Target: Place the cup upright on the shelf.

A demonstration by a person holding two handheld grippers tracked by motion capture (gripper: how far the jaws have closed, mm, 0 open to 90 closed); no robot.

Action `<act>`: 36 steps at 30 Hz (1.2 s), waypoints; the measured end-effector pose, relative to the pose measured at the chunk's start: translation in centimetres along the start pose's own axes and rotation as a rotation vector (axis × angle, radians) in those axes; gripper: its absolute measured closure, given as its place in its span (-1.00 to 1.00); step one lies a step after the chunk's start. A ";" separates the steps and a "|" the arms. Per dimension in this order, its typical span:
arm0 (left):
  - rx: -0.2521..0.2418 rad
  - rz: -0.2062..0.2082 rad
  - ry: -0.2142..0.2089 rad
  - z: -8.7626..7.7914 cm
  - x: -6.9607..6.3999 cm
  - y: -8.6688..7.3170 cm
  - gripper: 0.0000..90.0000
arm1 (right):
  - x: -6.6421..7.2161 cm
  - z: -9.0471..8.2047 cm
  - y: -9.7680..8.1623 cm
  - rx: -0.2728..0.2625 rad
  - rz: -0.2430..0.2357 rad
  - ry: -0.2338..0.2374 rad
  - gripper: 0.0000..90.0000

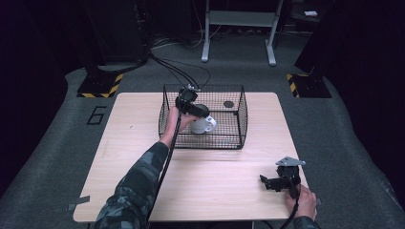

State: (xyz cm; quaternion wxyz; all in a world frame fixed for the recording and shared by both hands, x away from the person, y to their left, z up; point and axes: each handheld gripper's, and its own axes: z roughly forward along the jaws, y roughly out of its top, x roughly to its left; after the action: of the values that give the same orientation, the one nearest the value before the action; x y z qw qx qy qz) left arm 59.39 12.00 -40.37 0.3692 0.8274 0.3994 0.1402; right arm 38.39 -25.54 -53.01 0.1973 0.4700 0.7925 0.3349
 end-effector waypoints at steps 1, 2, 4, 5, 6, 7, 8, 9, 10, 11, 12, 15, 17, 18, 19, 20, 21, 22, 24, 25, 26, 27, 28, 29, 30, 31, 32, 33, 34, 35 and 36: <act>-0.004 0.004 0.000 -0.4 -0.1 0.1 -0.99 | 0.0 0.0 0.0 0.001 -0.001 0.000 -1.00; -0.004 0.004 0.000 -0.4 -0.1 0.1 -0.99 | 0.0 0.0 0.0 0.001 -0.001 0.000 -1.00; -0.004 0.013 -0.006 -1.2 -0.3 0.2 -0.99 | 0.0 0.0 0.0 0.000 -0.001 0.000 -1.00; -0.012 0.020 -0.017 -2.2 -0.5 0.3 -0.99 | 0.0 0.0 0.0 0.000 -0.001 0.000 -1.00; -0.012 0.020 -0.017 -2.2 -0.5 0.3 -0.99 | 0.0 0.0 0.0 0.000 -0.001 0.000 -1.00; -0.013 0.023 -0.022 -2.7 -0.6 0.3 -0.99 | 0.0 0.0 0.0 -0.001 -0.002 -0.001 -1.00; -0.023 0.028 -0.026 -3.8 -0.8 0.3 -0.99 | 0.0 0.0 0.0 -0.001 -0.003 -0.001 -1.00; -0.023 0.028 -0.026 -3.8 -0.8 0.3 -0.99 | 0.0 0.0 0.0 -0.001 -0.003 -0.001 -1.00; -0.026 0.030 -0.029 -4.3 -1.0 0.3 -0.99 | 0.0 0.0 0.0 -0.003 -0.004 -0.001 -1.00; -0.028 0.030 -0.033 -4.8 -1.1 0.2 -0.99 | 0.0 0.0 0.0 0.000 -0.001 0.000 -1.00; -0.027 0.034 -0.039 -5.4 -1.2 0.1 -0.99 | 0.0 0.0 0.0 -0.001 -0.003 -0.001 -1.00; -0.030 0.046 -0.052 -6.8 -1.5 -0.4 -0.99 | 0.0 0.0 0.0 -0.003 -0.004 -0.001 -1.00; -0.029 0.062 -0.051 -7.8 -1.7 -0.9 -0.99 | 0.0 0.0 0.0 -0.002 -0.004 -0.001 -1.00; -0.038 0.065 -0.053 -8.7 -1.8 -1.5 -0.99 | 0.0 0.0 0.0 -0.001 -0.003 -0.001 -1.00; -0.038 0.065 -0.053 -8.7 -1.8 -1.5 -0.99 | 0.0 0.0 0.0 -0.001 -0.003 -0.001 -1.00; -0.039 0.074 -0.052 -9.2 -1.9 -1.8 -0.99 | 0.0 0.0 0.0 -0.002 -0.004 -0.001 -1.00; -0.037 0.075 -0.052 -9.7 -1.9 -2.1 -0.99 | 0.0 0.0 0.0 -0.002 -0.003 -0.001 -1.00; -0.041 0.077 -0.056 -10.2 -1.9 -2.5 -0.99 | 0.0 0.0 0.0 -0.002 -0.004 -0.001 -1.00; -0.048 0.090 -0.045 -11.4 -2.1 -3.5 -0.99 | 0.0 0.0 0.0 -0.002 -0.004 -0.001 -1.00; -0.048 0.090 -0.045 -11.4 -2.1 -3.5 -0.99 | 0.0 0.0 0.0 -0.002 -0.004 -0.001 -1.00; -0.048 0.097 -0.045 -11.8 -2.2 -4.0 -0.99 | 0.0 0.0 0.0 -0.002 -0.004 -0.001 -1.00; -0.051 0.094 -0.048 -12.2 -2.3 -4.5 -1.00 | 0.0 0.0 0.0 -0.002 -0.004 -0.001 -1.00; -0.058 0.098 -0.046 -13.0 -2.5 -5.5 -1.00 | 0.0 0.0 0.0 -0.002 -0.004 -0.001 -1.00; -0.058 0.098 -0.046 -13.0 -2.5 -5.5 -0.99 | 0.0 0.0 0.0 -0.002 -0.004 -0.001 -1.00; -0.065 0.107 -0.041 -13.7 -2.6 -6.7 -0.99 | 0.0 0.0 0.0 -0.002 -0.004 -0.001 -1.00; -0.067 0.110 -0.041 -14.0 -2.7 -7.3 -0.99 | 0.0 0.0 0.0 -0.002 -0.004 -0.001 -1.00; -0.067 0.110 -0.041 -14.0 -2.7 -7.3 -1.00 | 0.0 0.0 0.0 -0.002 -0.004 -0.001 -1.00; -0.066 0.113 -0.036 -14.3 -2.8 -7.9 -1.00 | 0.0 0.0 0.0 -0.002 -0.004 -0.001 -1.00; -0.062 0.120 -0.029 -14.8 -3.1 -9.1 -1.00 | 0.0 0.0 0.0 -0.002 -0.004 -0.001 -1.00; -0.062 0.120 -0.029 -14.8 -3.1 -9.1 -0.99 | 0.0 0.0 0.0 -0.002 -0.004 -0.001 -1.00; -0.064 0.124 -0.027 -15.0 -3.2 -9.7 -1.00 | 0.0 0.0 0.0 -0.002 -0.005 -0.001 -1.00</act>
State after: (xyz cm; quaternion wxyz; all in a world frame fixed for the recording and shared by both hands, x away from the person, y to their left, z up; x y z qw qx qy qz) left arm 43.98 20.99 -36.88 0.3915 0.8401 0.3376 0.1643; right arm 38.41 -25.55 -53.02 0.1991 0.4681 0.7931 0.3350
